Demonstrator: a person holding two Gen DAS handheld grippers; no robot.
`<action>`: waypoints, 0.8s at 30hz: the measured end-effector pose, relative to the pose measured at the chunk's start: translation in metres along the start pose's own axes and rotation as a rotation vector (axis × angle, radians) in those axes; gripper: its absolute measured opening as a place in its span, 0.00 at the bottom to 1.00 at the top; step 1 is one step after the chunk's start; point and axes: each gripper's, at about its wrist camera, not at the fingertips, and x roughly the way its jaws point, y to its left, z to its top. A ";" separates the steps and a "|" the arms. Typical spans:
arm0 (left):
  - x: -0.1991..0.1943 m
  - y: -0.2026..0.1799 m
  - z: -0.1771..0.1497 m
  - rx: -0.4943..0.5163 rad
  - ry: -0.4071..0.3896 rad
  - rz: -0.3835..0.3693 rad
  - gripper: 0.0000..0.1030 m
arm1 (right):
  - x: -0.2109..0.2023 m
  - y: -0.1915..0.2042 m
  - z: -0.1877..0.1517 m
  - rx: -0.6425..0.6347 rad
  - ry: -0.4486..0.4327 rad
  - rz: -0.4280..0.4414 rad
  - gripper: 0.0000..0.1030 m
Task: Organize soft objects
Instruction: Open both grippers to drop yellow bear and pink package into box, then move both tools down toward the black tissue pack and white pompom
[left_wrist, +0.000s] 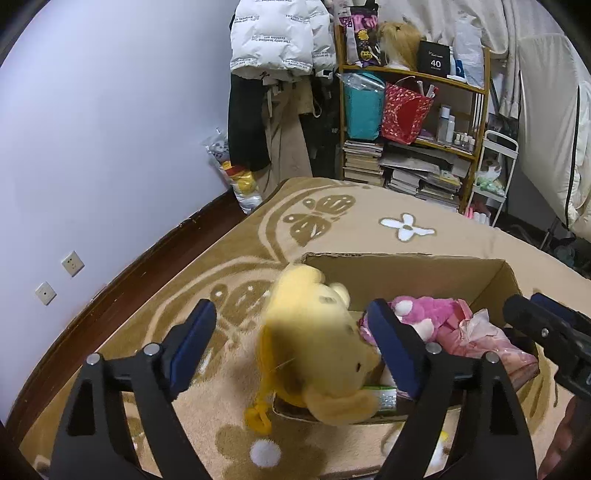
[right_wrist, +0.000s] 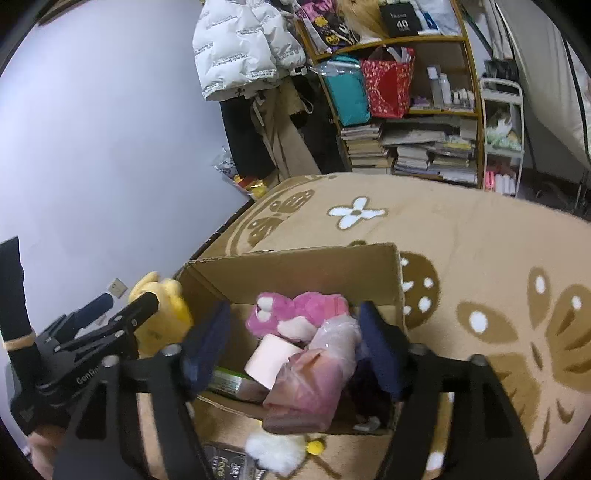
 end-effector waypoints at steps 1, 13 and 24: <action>-0.002 0.000 0.000 0.003 0.000 -0.002 0.91 | -0.001 0.001 0.000 -0.001 -0.001 -0.002 0.88; -0.026 0.007 -0.005 0.014 0.002 0.007 0.99 | -0.028 0.007 -0.007 -0.004 -0.017 -0.024 1.00; -0.069 0.016 -0.014 0.033 -0.003 -0.012 0.99 | -0.071 0.019 -0.012 0.014 -0.063 -0.038 1.00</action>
